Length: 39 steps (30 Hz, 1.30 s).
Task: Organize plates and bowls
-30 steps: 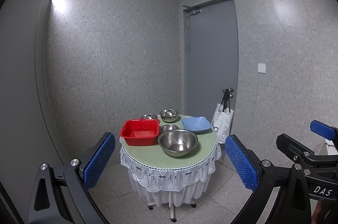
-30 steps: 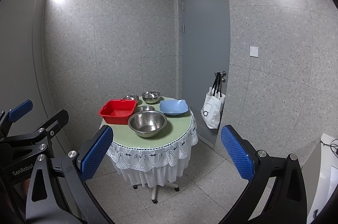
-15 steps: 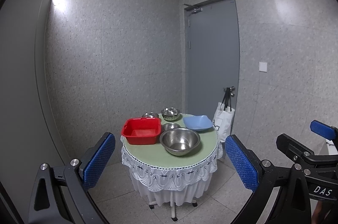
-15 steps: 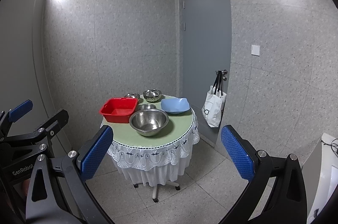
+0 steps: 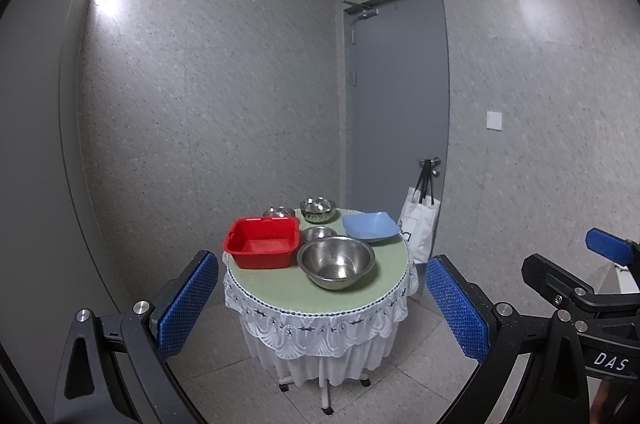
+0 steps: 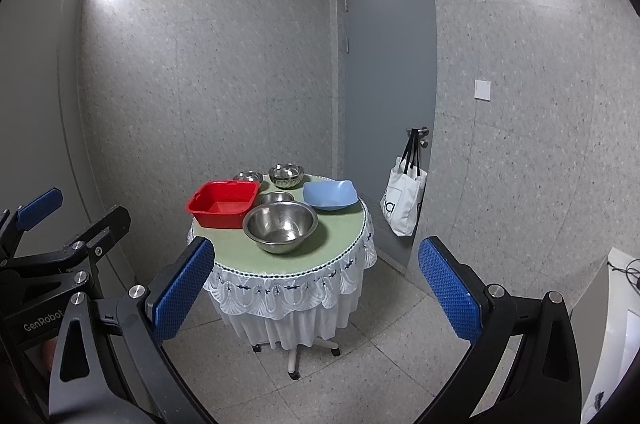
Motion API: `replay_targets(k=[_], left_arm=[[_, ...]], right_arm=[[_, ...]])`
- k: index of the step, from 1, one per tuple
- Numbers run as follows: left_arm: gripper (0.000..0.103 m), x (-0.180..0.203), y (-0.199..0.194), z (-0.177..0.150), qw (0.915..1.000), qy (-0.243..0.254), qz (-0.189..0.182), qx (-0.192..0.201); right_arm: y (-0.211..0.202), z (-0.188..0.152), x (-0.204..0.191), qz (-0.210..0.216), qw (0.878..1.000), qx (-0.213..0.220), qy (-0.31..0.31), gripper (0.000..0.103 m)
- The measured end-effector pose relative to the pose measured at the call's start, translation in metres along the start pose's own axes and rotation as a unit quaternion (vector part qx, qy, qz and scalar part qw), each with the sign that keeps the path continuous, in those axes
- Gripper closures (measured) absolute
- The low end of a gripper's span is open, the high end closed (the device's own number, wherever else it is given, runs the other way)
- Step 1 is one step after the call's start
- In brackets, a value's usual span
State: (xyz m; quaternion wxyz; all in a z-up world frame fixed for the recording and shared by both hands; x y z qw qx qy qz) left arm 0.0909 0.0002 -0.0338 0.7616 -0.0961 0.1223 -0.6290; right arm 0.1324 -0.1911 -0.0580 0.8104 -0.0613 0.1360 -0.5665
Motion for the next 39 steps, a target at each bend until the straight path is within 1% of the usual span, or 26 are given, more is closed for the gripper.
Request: replay_targets(k=[3, 6, 9, 12, 15, 17, 21, 25, 28, 31, 33, 34, 36, 37, 38, 39], left_arm=[[0.000, 0.005, 0.016, -0.004, 0.9998, 0.001, -0.005, -0.018], [0.000, 0.013, 0.034, 0.000, 0.9994, 0.003, -0.005, -0.034], [0.000, 0.023, 0.061, 0.006, 0.9988, 0.003, 0.001, -0.048], [0.000, 0.033, 0.095, 0.012, 0.9976, 0.003, 0.016, -0.068], [0.001, 0.044, 0.134, 0.022, 0.9958, -0.001, 0.041, -0.081], [0.001, 0.053, 0.163, 0.033, 0.9940, -0.013, 0.060, -0.090], [0.001, 0.078, 0.216, 0.053, 0.9905, -0.031, 0.078, -0.109], [0.001, 0.103, 0.268, 0.064, 0.9858, -0.034, 0.094, -0.134], [0.001, 0.117, 0.310, 0.057, 0.9803, -0.030, 0.103, -0.166], [0.001, 0.123, 0.360, 0.044, 0.9702, -0.019, 0.114, -0.213], [0.001, 0.122, 0.394, 0.034, 0.9620, -0.017, 0.124, -0.243], [0.001, 0.121, 0.410, 0.029, 0.9590, -0.018, 0.122, -0.255], [0.001, 0.118, 0.444, 0.017, 0.9504, -0.018, 0.121, -0.286], [0.001, 0.118, 0.461, 0.013, 0.9475, -0.019, 0.118, -0.297], [0.001, 0.113, 0.473, 0.008, 0.9460, -0.020, 0.114, -0.303], [0.001, 0.109, 0.491, 0.003, 0.9425, -0.018, 0.112, -0.314]], right_arm=[[0.010, -0.007, 0.005, 0.003, 1.000, -0.012, 0.006, 0.000], [0.024, -0.011, 0.016, 0.004, 1.000, -0.026, 0.009, 0.000], [0.042, -0.010, 0.033, 0.003, 0.999, -0.033, 0.016, 0.000], [0.068, -0.009, 0.053, 0.007, 0.999, -0.046, 0.019, 0.000], [0.100, -0.005, 0.074, 0.017, 0.998, -0.055, 0.021, 0.000], [0.125, 0.001, 0.090, 0.025, 0.998, -0.059, 0.018, 0.000], [0.180, 0.018, 0.125, 0.040, 0.997, -0.068, 0.013, 0.000], [0.235, 0.027, 0.149, 0.057, 0.994, -0.092, 0.009, 0.000], [0.274, 0.024, 0.155, 0.067, 0.991, -0.112, 0.001, 0.000], [0.322, 0.009, 0.157, 0.089, 0.984, -0.154, 0.008, 0.000], [0.353, -0.002, 0.155, 0.102, 0.978, -0.183, 0.011, 0.000], [0.369, -0.009, 0.154, 0.106, 0.974, -0.199, 0.014, 0.000], [0.403, -0.022, 0.153, 0.112, 0.967, -0.229, 0.026, 0.000], [0.424, -0.030, 0.153, 0.115, 0.961, -0.250, 0.037, 0.000], [0.434, -0.036, 0.151, 0.118, 0.958, -0.259, 0.044, 0.000], [0.449, -0.043, 0.150, 0.120, 0.952, -0.276, 0.052, 0.000]])
Point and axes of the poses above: each gripper's, at about its wrist camera, not at the fingertips, and y roughly the way its jaws point, x to its right, z to its top, the point moved 8 cm from there along y, roughly the way its jaws point, and after that the axes turned 12 degrees about z, right-handed, at the moved point
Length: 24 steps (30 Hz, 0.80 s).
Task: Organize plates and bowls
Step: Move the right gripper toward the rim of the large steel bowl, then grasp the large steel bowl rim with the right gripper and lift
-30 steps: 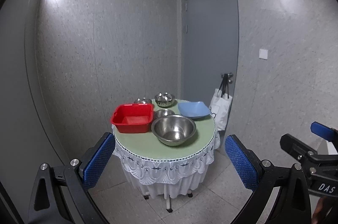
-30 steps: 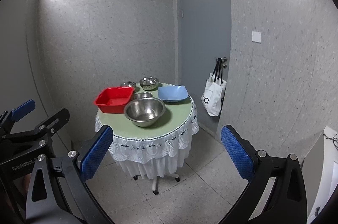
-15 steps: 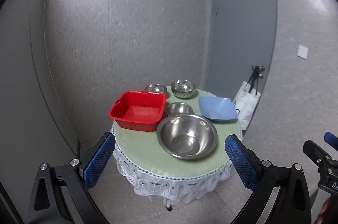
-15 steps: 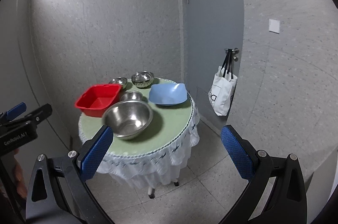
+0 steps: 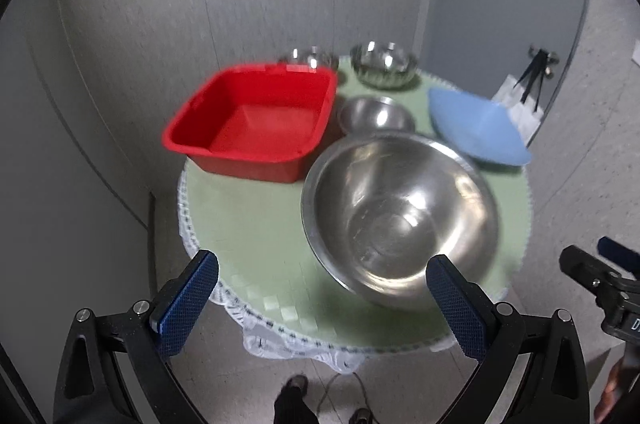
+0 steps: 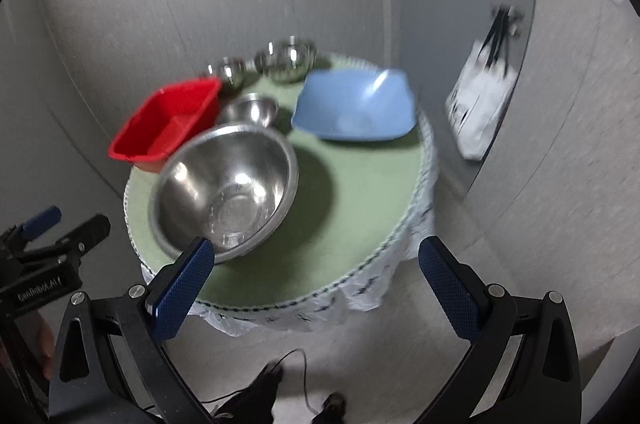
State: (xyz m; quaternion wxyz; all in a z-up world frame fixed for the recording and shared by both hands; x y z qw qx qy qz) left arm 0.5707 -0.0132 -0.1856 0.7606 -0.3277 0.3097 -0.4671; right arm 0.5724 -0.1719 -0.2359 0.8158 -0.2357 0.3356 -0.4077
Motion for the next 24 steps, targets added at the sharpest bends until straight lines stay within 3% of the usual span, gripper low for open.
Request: replay_targets(k=[5, 8, 9, 10, 11, 14, 16, 18, 24], left_arm=[[0.004, 0.006, 0.087, 0.035, 0.9986, 0.028, -0.014, -0.043], [0.017, 0.009, 0.136, 0.047, 0.9951, 0.058, -0.016, -0.079], [0.026, 0.010, 0.146, 0.049, 0.9939, 0.067, -0.021, -0.085], [0.029, 0.013, 0.156, 0.052, 0.9924, 0.077, -0.028, -0.092], [0.031, 0.017, 0.165, 0.054, 0.9903, 0.089, -0.040, -0.099], [0.042, 0.030, 0.183, 0.058, 0.9848, 0.124, -0.070, -0.099], [0.063, 0.038, 0.192, 0.059, 0.9802, 0.145, -0.091, -0.099], [0.077, 0.046, 0.194, 0.057, 0.9741, 0.166, -0.114, -0.103], [0.084, 0.058, 0.188, 0.056, 0.9618, 0.209, -0.159, -0.076]], right_arm=[[0.066, 0.004, 0.006, 0.020, 0.998, -0.047, 0.043, 0.001], [0.102, 0.001, 0.011, 0.020, 0.994, -0.078, 0.076, 0.014], [0.110, -0.001, 0.012, 0.021, 0.993, -0.085, 0.083, 0.022], [0.118, -0.004, 0.013, 0.022, 0.991, -0.094, 0.097, 0.033], [0.122, -0.005, 0.013, 0.024, 0.989, -0.098, 0.107, 0.038], [0.130, -0.008, 0.013, 0.029, 0.987, -0.098, 0.125, 0.054], [0.131, -0.009, 0.010, 0.031, 0.986, -0.098, 0.134, 0.074], [0.131, -0.009, 0.006, 0.046, 0.985, -0.092, 0.141, 0.084], [0.119, -0.008, 0.001, 0.014, 0.988, -0.079, 0.134, 0.087]])
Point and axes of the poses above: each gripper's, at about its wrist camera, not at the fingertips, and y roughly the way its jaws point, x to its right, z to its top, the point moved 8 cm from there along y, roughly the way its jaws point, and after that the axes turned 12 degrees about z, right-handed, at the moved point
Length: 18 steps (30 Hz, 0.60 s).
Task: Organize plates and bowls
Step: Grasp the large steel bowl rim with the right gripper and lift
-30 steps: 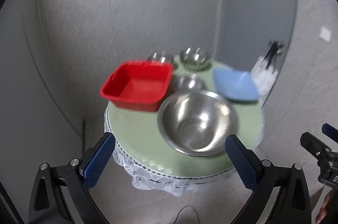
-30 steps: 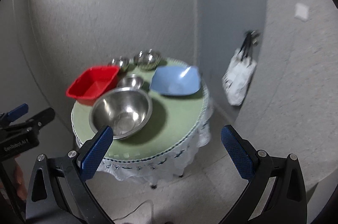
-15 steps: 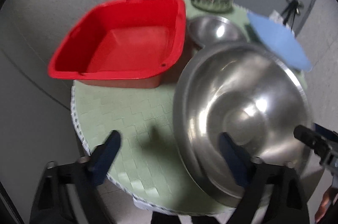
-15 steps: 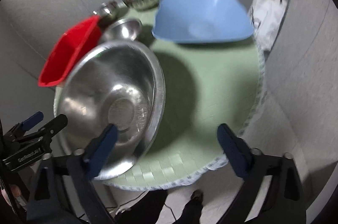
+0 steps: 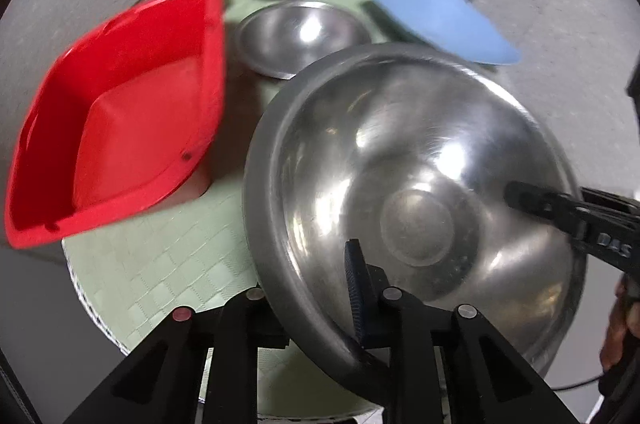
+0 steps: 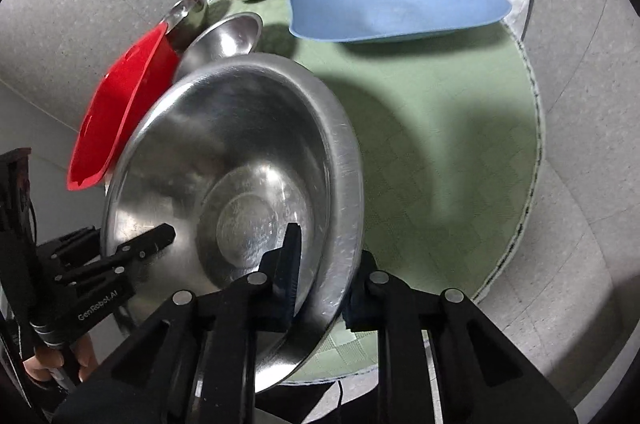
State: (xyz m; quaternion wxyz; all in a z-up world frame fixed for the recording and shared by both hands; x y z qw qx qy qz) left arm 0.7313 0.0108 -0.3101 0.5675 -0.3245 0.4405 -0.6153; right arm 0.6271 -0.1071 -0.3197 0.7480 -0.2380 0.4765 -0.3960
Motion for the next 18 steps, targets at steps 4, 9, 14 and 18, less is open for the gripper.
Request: replay_targets(k=[4, 9, 14, 18], left_arm=[[0.084, -0.005, -0.013, 0.012, 0.9990, 0.017, -0.018, 0.036], [0.084, -0.045, -0.038, 0.038, 0.9958, -0.001, -0.027, 0.088], [0.084, -0.120, -0.045, 0.063, 0.9913, -0.053, -0.006, 0.121], [0.084, -0.179, -0.021, 0.075, 0.9891, -0.081, 0.032, 0.119]], right_arm=[[-0.020, -0.002, -0.007, -0.008, 1.000, 0.017, 0.001, 0.087], [-0.053, 0.020, -0.046, -0.014, 0.998, 0.055, -0.034, 0.087], [-0.042, 0.063, -0.119, 0.007, 0.993, 0.076, -0.091, 0.086], [-0.004, 0.096, -0.172, 0.029, 0.990, 0.069, -0.123, 0.085]])
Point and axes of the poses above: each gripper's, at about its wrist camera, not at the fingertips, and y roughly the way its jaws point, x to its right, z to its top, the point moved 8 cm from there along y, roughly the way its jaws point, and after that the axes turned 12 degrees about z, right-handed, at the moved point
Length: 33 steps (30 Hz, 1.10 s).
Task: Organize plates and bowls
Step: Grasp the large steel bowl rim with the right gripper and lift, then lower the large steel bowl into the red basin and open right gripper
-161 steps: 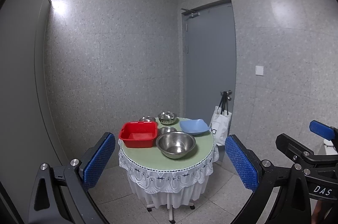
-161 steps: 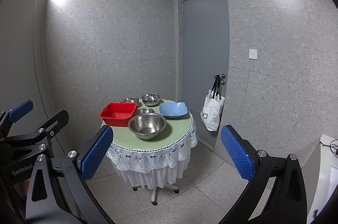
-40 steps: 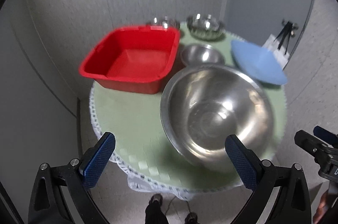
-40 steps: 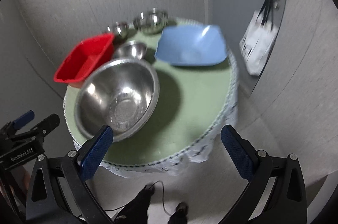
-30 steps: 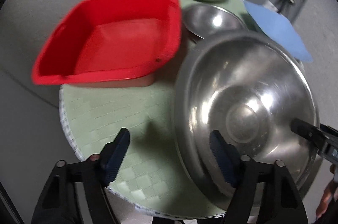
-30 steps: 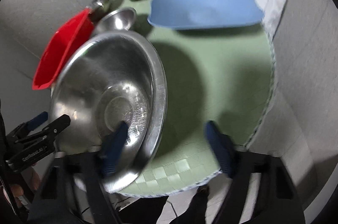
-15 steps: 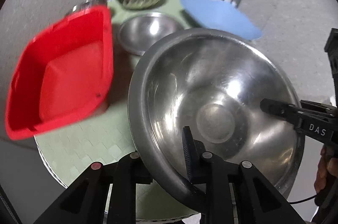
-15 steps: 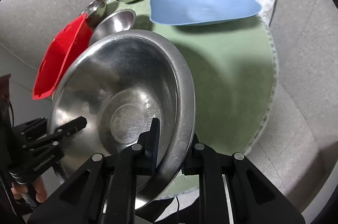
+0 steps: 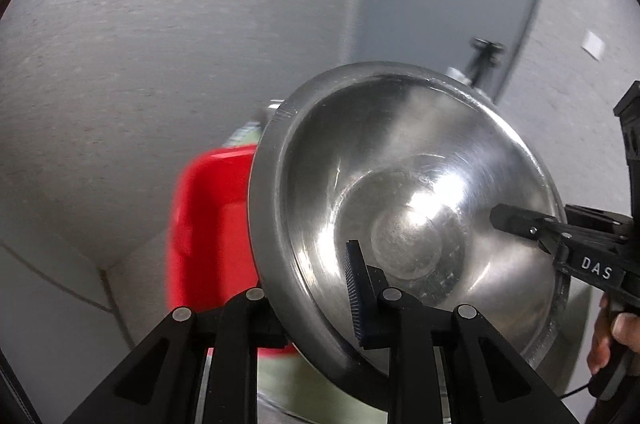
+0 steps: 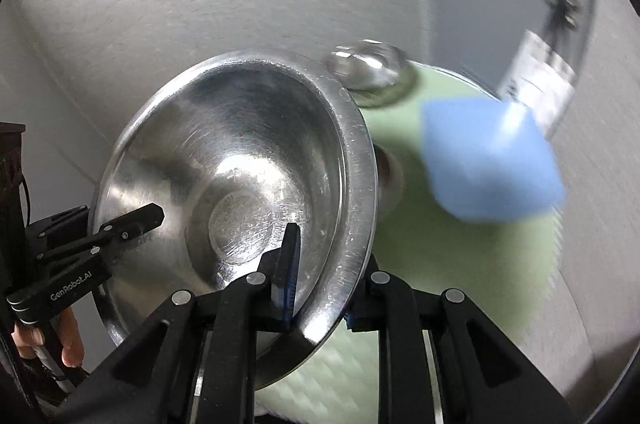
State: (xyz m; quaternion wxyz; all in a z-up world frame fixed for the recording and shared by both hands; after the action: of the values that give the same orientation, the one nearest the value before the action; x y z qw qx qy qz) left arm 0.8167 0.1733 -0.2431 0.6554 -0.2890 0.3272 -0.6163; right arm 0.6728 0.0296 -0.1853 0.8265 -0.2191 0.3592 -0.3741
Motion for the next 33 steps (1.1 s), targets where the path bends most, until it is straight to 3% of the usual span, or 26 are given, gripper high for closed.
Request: replay_targets(k=[6, 13, 16, 20, 25, 27, 31, 33], left_arm=[[0.085, -0.049, 0.075, -0.011, 0.9978, -0.025, 0.031, -0.053], [0.084, -0.040, 0.171, -0.019, 0.9934, -0.023, 0.049, -0.101], [0.079, -0.030, 0.201, -0.017, 0.9925, -0.020, 0.055, -0.107], [0.065, -0.022, 0.199, -0.006, 0.9930, -0.022, 0.057, -0.101], [0.046, -0.009, 0.198, 0.003, 0.9922, -0.040, 0.045, -0.109], [0.041, -0.019, 0.177, 0.002, 0.9916, -0.052, 0.038, -0.112], [0.030, -0.022, 0.131, -0.002, 0.9921, -0.057, 0.043, -0.103], [0.030, -0.026, 0.111, -0.010, 0.9918, -0.059, 0.049, -0.102]], right_arm=[[0.086, 0.021, -0.025, 0.027, 0.998, -0.051, 0.000, 0.085], [0.134, 0.010, -0.023, 0.008, 0.995, -0.095, 0.001, 0.084], [0.143, 0.001, -0.022, 0.006, 0.994, -0.105, 0.005, 0.082], [0.154, -0.003, -0.020, 0.002, 0.993, -0.118, 0.009, 0.078], [0.153, -0.007, -0.025, 0.020, 0.993, -0.115, 0.016, 0.063], [0.148, -0.004, -0.026, 0.033, 0.993, -0.111, 0.024, 0.059], [0.137, 0.001, -0.029, 0.042, 0.994, -0.093, 0.031, 0.035], [0.131, 0.002, -0.031, 0.049, 0.995, -0.087, 0.030, 0.034]])
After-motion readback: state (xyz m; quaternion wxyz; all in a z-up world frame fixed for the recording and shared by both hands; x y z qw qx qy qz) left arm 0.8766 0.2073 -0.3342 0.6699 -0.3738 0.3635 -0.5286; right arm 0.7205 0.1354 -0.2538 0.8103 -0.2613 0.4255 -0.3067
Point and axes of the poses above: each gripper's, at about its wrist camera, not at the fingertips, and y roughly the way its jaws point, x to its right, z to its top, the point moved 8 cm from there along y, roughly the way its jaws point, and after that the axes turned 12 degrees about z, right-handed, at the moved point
